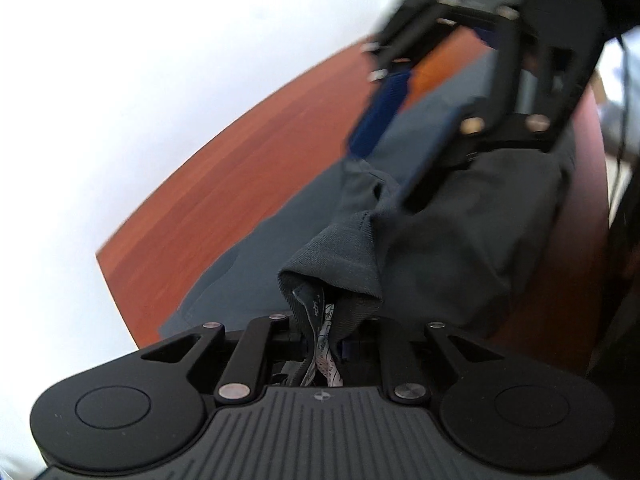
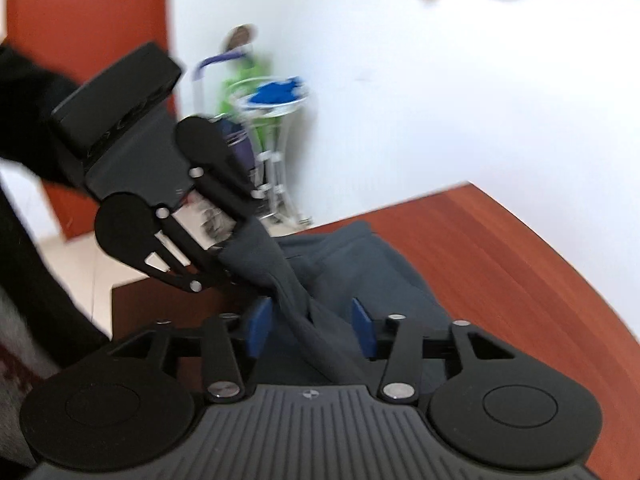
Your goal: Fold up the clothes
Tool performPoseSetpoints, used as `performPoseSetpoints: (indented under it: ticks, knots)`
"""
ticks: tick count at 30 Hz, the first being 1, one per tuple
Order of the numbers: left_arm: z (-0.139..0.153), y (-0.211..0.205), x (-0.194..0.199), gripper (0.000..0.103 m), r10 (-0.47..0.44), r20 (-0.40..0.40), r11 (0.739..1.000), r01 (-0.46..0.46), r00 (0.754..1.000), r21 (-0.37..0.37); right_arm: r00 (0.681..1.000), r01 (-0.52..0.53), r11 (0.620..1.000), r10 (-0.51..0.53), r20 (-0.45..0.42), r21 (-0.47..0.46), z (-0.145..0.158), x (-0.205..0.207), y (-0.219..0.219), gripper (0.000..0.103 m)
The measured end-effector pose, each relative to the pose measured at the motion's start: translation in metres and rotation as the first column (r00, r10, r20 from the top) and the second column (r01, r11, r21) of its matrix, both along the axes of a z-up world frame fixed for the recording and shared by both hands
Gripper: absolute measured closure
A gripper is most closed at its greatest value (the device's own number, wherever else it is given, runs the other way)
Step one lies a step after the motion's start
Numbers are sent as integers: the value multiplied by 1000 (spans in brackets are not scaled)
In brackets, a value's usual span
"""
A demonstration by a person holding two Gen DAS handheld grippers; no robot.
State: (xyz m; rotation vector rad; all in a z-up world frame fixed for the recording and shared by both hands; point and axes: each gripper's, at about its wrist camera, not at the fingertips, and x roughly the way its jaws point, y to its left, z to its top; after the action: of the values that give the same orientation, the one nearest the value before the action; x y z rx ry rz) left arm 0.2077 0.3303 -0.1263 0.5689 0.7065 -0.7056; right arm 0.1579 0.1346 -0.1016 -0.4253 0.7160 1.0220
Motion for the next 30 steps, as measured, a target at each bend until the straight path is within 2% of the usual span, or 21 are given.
performPoseSetpoints:
  ticks: [2,6,9,10,12,13,16,18,20,22,23,25,29,30]
  knots:
    - [3,11,21,90,82,-40,995,-84,996,-57,997,80,996,-80,-6,-34,-4,4,-11,50]
    - [4,26,53,90,185,-102,973,-197,977,-119,980,195,976,-197,-18,-102,-19,11,-29,50]
    - [-3,39,84,90,264,-177,946,-290,948,-141,958,278,950,-286,-35,-142,-30,16,-42,50]
    - [-9,46,100,90,307,-230,928,-344,923,-143,950,300,941,-310,-42,-154,-34,18,-46,50]
    - [-13,53,111,89,347,-284,906,-398,894,-144,936,336,925,-349,-47,-179,-42,21,-51,50]
    - [-17,58,119,89,378,-323,887,-439,868,-142,929,351,916,-366,-48,-193,-47,23,-52,50]
    - [-20,69,127,89,412,-374,859,-492,831,-146,915,379,898,-400,-55,-225,-55,24,-58,50]
    - [-22,60,134,89,408,-373,854,-493,833,-165,910,388,892,-411,-58,-233,-58,27,-59,50]
    - [-11,54,136,89,381,-367,850,-478,849,-221,904,399,886,-423,-58,-236,-61,30,-62,50]
    - [-5,71,130,89,371,-371,837,-480,851,-263,901,408,882,-431,-56,-237,-61,29,-67,50]
    - [-4,74,134,87,384,-368,831,-491,847,-262,898,413,879,-436,-54,-237,-61,30,-70,50]
    - [-13,78,144,83,428,-364,825,-522,827,-216,894,422,875,-445,-53,-238,-61,34,-72,50]
    - [-31,90,154,83,500,-421,791,-597,757,-135,880,451,859,-474,-43,-244,-62,53,-85,50]
    - [-36,92,154,83,506,-430,785,-606,748,-130,876,459,854,-482,-38,-247,-62,59,-89,50]
